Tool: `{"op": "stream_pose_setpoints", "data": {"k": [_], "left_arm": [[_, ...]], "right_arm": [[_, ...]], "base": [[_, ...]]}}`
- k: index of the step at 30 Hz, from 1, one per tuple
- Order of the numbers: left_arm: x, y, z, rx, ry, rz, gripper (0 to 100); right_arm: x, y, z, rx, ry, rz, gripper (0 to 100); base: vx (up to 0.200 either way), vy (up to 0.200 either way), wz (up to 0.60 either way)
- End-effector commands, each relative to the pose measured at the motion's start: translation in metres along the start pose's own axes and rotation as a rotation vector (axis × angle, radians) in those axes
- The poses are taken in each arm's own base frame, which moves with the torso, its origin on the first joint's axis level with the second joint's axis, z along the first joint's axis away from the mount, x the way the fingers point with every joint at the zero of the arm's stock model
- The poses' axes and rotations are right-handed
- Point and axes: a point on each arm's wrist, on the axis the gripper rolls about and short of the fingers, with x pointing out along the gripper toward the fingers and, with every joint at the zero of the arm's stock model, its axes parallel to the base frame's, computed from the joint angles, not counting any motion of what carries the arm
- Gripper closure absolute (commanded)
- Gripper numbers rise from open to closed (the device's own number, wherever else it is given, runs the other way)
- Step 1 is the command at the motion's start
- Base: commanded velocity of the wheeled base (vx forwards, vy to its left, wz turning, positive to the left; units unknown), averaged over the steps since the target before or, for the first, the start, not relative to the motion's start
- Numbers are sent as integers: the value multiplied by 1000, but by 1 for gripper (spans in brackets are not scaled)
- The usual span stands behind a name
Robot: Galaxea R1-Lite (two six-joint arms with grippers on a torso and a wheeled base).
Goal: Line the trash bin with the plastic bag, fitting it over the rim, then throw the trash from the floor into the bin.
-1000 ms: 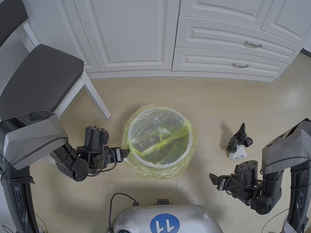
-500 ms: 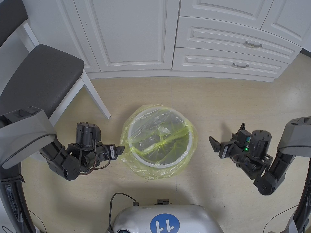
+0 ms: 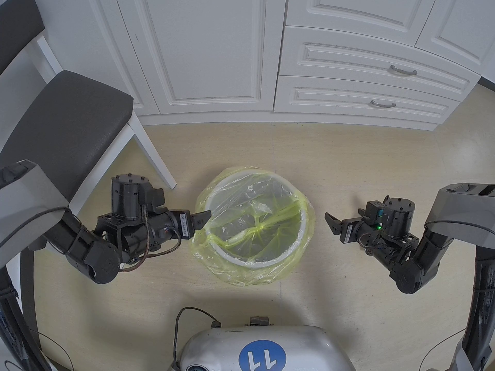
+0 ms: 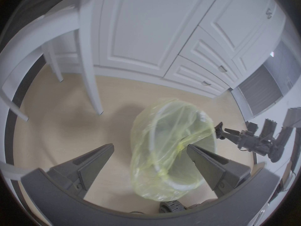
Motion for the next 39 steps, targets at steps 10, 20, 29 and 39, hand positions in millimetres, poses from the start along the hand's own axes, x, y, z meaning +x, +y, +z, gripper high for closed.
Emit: {"op": "stream_pose_setpoints", "data": {"k": [10,20,29,39], "left_arm": [[37,-53,-17,233,36,-204,0],[75,-42,-34,379,53,-124,0],[101,-48,-9,426,-54,38,0],[90,-53,-3,424,-71,33,0]], "right_arm": [[2,-40,-2,21,-18,-6,0],[0,-58,7,27,-41,-25,0],[1,-71,10,32,-53,-29,0],[0,-71,9,32,-50,-29,0]], "base": [[0,0,0],[0,0,0],[0,0,0],[0,0,0]]}}
